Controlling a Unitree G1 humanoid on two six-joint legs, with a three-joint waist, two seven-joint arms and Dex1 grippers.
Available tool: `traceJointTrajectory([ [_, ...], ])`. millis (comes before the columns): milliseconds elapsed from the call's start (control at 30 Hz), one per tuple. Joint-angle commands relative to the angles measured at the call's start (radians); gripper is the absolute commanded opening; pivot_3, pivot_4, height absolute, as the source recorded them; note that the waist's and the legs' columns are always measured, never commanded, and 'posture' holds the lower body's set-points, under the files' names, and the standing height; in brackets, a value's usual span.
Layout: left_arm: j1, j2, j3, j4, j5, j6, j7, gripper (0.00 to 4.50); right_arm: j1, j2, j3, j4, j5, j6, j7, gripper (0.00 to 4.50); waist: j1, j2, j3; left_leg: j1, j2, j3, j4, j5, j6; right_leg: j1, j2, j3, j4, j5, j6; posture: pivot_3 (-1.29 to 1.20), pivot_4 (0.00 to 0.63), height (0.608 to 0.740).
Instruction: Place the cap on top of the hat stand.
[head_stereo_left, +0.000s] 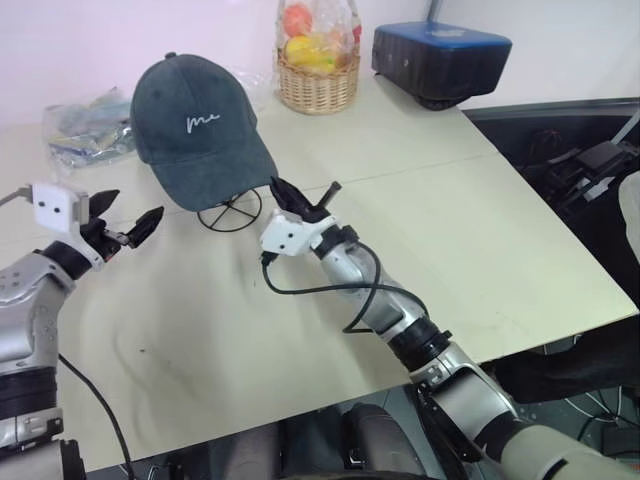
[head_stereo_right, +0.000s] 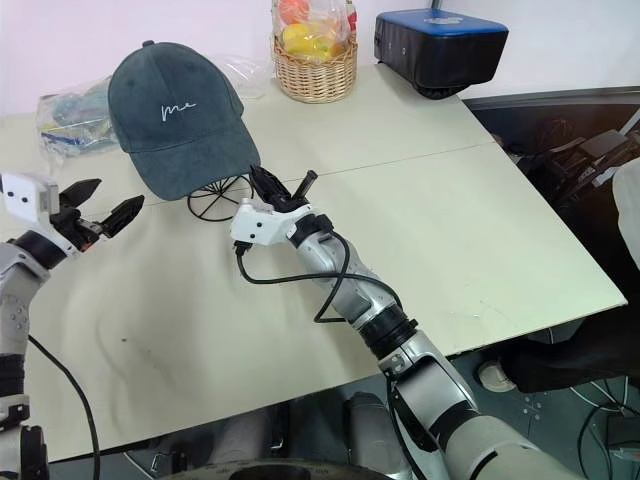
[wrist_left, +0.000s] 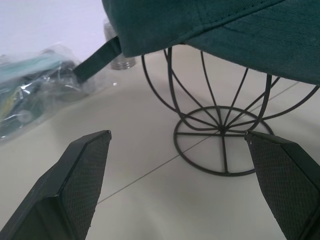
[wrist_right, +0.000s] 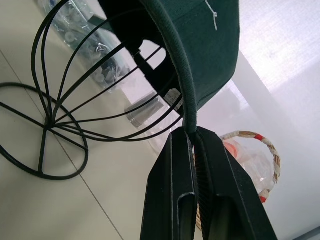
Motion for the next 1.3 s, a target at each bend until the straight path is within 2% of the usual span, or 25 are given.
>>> traceJointTrajectory([
  [33,-0.013,0.013,0.016,0.005,0.002,-0.022,-0.015,4.5,0.003,0.037,-0.005,-0.048,0.046,0.011,0.036,0.02,0.0,0.0,0.0,0.0,0.0,0.0,0.0,0.0,0.0,0.0,0.0,0.0,0.0,0.0,0.0,0.0,0.15,0.74],
  [300,-0.028,0.016,0.028,0.043,0.013,-0.055,-0.014,4.5,-0.013,0.095,0.01,-0.116,0.155,-0.003,0.169,0.02,0.001,0.0,0.0,0.0,0.0,0.0,0.0,0.0,0.0,0.0,0.0,0.0,0.0,0.0,0.0,0.0,0.15,0.74],
  [600,-0.054,0.0,0.013,0.066,0.026,-0.069,-0.005,4.5,-0.007,0.059,0.036,-0.114,0.155,-0.064,0.232,0.02,0.001,0.0,0.0,0.0,0.0,0.0,0.0,0.0,0.0,0.0,0.0,0.0,0.0,0.0,0.0,0.0,0.15,0.74],
  [1000,-0.077,0.0,0.005,0.087,0.033,-0.075,-0.016,4.5,0.006,-0.003,0.029,-0.088,0.097,-0.054,0.21,0.02,0.002,0.0,0.0,0.0,0.0,0.0,0.0,0.0,0.0,-0.001,0.0,0.0,0.0,0.0,0.0,0.0,0.15,0.74],
  [1300,-0.089,0.012,0.001,0.086,0.031,-0.069,-0.022,4.5,0.009,-0.057,0.05,-0.097,-0.015,-0.044,0.154,0.02,0.003,0.0,0.0,0.0,0.0,0.0,0.0,0.0,0.0,0.0,0.0,0.0,0.0,0.0,0.0,0.0,0.15,0.74],
])
